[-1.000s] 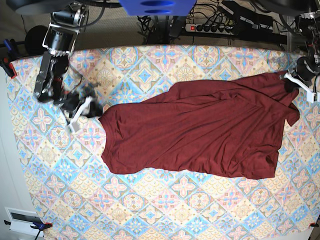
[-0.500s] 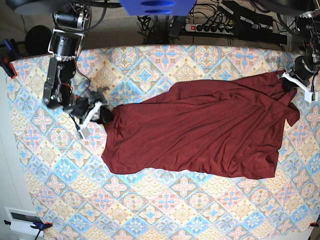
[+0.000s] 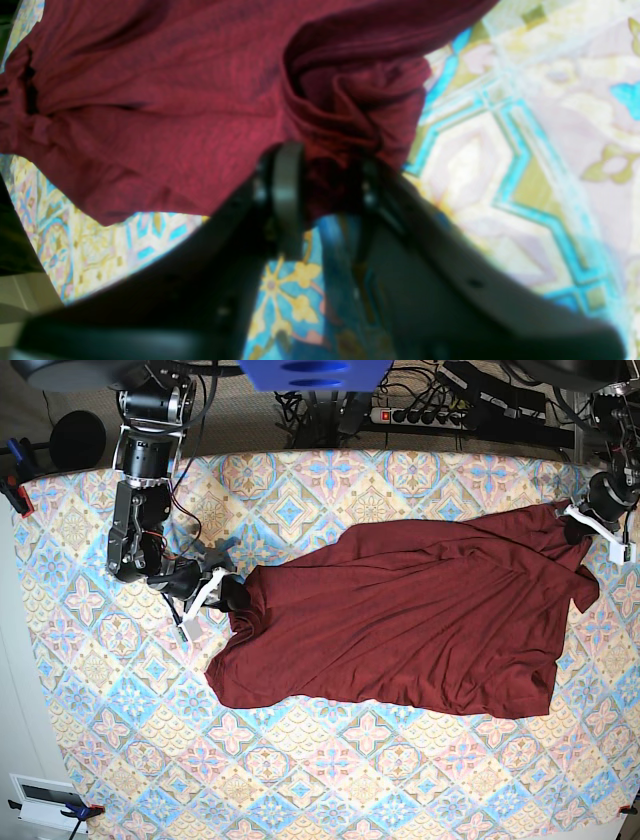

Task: Layout the t-shirt on the table in an organized manner, then fold the t-shirt properly
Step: 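Hold the maroon shirt's corners with both grippers, keeping it taut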

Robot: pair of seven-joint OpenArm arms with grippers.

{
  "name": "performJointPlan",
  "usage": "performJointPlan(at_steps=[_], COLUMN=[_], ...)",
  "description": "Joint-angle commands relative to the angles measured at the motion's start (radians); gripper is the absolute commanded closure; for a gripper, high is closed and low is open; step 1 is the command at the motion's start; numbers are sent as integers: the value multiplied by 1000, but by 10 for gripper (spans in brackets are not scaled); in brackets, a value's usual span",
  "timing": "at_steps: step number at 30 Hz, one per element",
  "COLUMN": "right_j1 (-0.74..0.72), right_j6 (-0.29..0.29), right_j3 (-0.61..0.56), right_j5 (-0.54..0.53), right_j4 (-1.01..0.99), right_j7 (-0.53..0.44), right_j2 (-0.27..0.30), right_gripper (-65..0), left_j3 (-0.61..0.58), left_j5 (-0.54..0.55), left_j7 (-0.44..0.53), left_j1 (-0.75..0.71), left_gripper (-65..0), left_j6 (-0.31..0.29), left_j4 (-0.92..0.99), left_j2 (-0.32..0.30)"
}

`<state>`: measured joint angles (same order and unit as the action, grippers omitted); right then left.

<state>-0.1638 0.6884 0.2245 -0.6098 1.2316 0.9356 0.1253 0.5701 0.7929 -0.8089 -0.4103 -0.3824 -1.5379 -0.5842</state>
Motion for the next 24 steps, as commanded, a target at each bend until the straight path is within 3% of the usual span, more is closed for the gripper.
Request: performJointPlan(at_steps=[1, 4, 6, 16, 24], right_j1=[-23, -21, -16, 46, 43], right_j6=[10, 10, 10, 10, 10], right_j3=[2, 3, 3, 13, 13], right_j5=[-25, -25, -26, -26, -25], right_j4=[23, 18, 27, 221, 175], right_j7=[-20, -20, -20, -20, -22], right_j2=[7, 7, 7, 9, 9], right_gripper=[-97, -16, -7, -124, -131], left_j3=[11, 11, 11, 11, 12], left_j5=[12, 12, 12, 12, 12], left_j7=[18, 18, 19, 19, 19], left_j1=[0, 1, 1, 3, 6], left_gripper=[0, 0, 0, 0, 0], left_j6=[-2, -2, -2, -2, -2], left_j4=[-13, -13, -13, -13, -13], left_j2=[-23, -23, -23, -21, 3])
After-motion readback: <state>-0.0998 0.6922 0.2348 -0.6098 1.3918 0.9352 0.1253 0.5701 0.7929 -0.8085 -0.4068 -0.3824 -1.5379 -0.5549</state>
